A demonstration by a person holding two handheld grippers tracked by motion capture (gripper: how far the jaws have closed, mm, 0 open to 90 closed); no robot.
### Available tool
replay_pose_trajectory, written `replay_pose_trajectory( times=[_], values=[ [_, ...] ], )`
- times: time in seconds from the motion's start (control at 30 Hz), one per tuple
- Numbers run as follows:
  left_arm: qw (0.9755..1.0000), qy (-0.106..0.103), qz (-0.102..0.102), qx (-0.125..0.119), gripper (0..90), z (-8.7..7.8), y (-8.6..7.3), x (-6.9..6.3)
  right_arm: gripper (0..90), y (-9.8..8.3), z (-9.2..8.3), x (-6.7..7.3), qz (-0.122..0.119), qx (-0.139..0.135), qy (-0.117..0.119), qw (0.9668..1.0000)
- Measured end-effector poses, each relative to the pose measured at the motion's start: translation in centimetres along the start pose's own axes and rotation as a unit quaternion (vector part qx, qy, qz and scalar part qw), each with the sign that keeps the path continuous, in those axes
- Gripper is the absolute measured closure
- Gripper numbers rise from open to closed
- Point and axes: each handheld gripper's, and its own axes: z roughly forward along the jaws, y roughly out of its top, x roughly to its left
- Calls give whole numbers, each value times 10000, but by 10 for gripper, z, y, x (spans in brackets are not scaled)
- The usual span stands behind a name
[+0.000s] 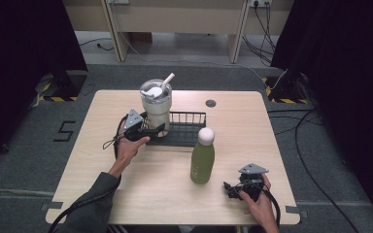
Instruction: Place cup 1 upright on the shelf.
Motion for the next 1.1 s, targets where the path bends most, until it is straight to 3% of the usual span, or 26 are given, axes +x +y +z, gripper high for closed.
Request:
replay_pose_trajectory(
  times=[0.7, 1.1],
  values=[
    [9998, -85, -158, 100, 146, -42, 1, -6, 4, 0, 0, 0, 2, 1, 0, 10000],
    [9992, -308, -202, 179, 147, -71, 2, -19, 4, 0, 0, 0, 1, 0, 0, 10000]
  ],
)
